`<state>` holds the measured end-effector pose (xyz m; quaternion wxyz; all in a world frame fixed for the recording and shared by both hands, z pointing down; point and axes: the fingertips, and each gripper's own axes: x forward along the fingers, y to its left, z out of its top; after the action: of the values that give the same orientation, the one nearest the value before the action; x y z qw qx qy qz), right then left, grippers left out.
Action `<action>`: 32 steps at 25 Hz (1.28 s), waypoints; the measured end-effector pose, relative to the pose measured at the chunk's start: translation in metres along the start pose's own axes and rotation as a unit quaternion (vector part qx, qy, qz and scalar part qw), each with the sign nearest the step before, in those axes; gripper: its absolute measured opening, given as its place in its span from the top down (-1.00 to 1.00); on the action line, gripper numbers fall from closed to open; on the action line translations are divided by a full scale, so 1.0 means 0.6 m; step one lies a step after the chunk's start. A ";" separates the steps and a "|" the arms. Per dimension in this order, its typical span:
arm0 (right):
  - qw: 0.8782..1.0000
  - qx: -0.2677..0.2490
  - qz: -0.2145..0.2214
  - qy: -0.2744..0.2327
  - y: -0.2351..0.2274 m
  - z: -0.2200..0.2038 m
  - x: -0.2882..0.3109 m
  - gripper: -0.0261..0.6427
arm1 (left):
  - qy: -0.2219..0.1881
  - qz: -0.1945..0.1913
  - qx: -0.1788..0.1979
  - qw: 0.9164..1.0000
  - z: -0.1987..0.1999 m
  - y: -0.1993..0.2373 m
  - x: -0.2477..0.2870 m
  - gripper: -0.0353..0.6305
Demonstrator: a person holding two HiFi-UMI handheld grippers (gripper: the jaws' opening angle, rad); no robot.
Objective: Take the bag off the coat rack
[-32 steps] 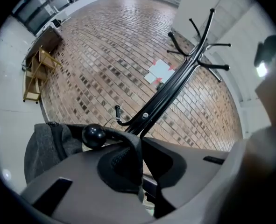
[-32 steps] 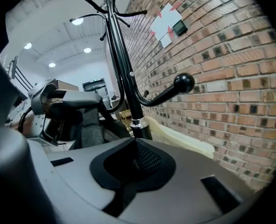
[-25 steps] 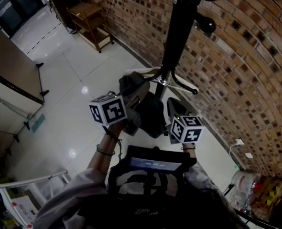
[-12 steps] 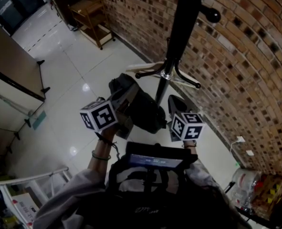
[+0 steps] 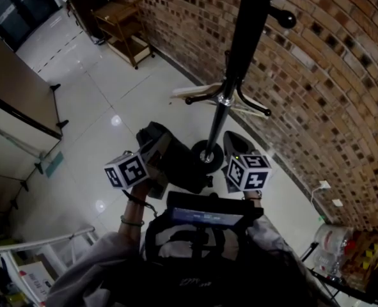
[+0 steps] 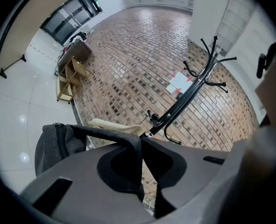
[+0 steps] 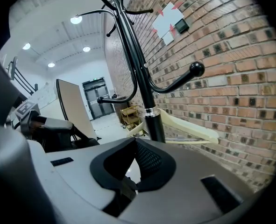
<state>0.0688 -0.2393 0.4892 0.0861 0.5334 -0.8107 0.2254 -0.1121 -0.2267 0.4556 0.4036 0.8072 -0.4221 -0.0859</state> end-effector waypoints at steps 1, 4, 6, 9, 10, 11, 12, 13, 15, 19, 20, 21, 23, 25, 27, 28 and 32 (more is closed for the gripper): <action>1.000 0.000 -0.001 0.001 0.003 -0.002 0.001 0.92 | 0.001 0.004 -0.003 1.000 -0.006 0.009 -0.005 0.79; 1.000 -0.017 -0.002 0.010 0.014 -0.009 0.005 0.92 | 0.009 0.015 -0.007 1.000 -0.019 0.030 -0.012 0.79; 1.000 -0.027 -0.001 0.010 0.021 -0.008 0.006 0.92 | 0.014 0.019 -0.005 1.000 -0.023 0.038 -0.012 0.79; 1.000 -0.019 0.001 0.003 0.026 -0.001 0.006 0.92 | 0.021 0.020 -0.002 1.000 -0.025 0.044 -0.011 0.79; 1.000 -0.015 0.001 0.003 0.026 0.000 0.006 0.92 | 0.022 0.020 -0.002 1.000 -0.024 0.045 -0.011 0.79; 1.000 -0.012 0.000 0.001 0.027 0.002 0.005 0.92 | 0.022 0.020 -0.002 1.000 -0.023 0.047 -0.012 0.79; 1.000 -0.012 -0.001 -0.001 0.027 0.003 0.004 0.92 | 0.022 0.020 -0.004 1.000 -0.022 0.048 -0.012 0.79; 1.000 -0.013 -0.002 -0.004 0.027 0.005 0.003 0.92 | 0.021 0.019 -0.005 1.000 -0.021 0.049 -0.011 0.79; 1.000 -0.015 -0.001 -0.012 0.027 0.011 0.001 0.92 | 0.020 0.017 -0.007 1.000 -0.017 0.048 -0.008 0.79; 1.000 -0.008 0.007 -0.023 0.028 0.017 -0.001 0.92 | 0.022 0.012 -0.010 1.000 -0.014 0.047 -0.002 0.79; 1.000 -0.010 0.007 -0.024 0.028 0.018 -0.001 0.92 | 0.022 0.011 -0.010 1.000 -0.013 0.047 0.000 0.79; 1.000 -0.012 0.007 -0.024 0.029 0.019 -0.001 0.92 | 0.022 0.010 -0.010 1.000 -0.012 0.047 0.001 0.79; 1.000 -0.015 0.007 -0.025 0.029 0.021 -0.001 0.92 | 0.024 0.009 -0.010 1.000 -0.011 0.045 0.003 0.79; 1.000 -0.013 0.007 -0.026 0.028 0.022 -0.001 0.92 | 0.027 0.008 -0.010 1.000 -0.012 0.043 0.006 0.79; 1.000 -0.012 0.007 -0.025 0.026 0.022 -0.001 0.92 | 0.030 0.007 -0.010 0.999 -0.013 0.042 0.010 0.79; 1.000 -0.012 0.007 -0.025 0.025 0.022 -0.001 0.92 | 0.031 0.008 -0.010 0.999 -0.014 0.042 0.011 0.79; 1.000 -0.012 0.008 -0.023 0.024 0.020 -0.001 0.92 | 0.039 0.011 -0.010 0.999 -0.021 0.043 0.013 0.79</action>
<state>0.0573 -0.2397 0.4745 0.0718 0.5310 -0.8193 0.2039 -0.1168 -0.2334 0.4845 0.4283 0.8014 -0.4139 -0.0541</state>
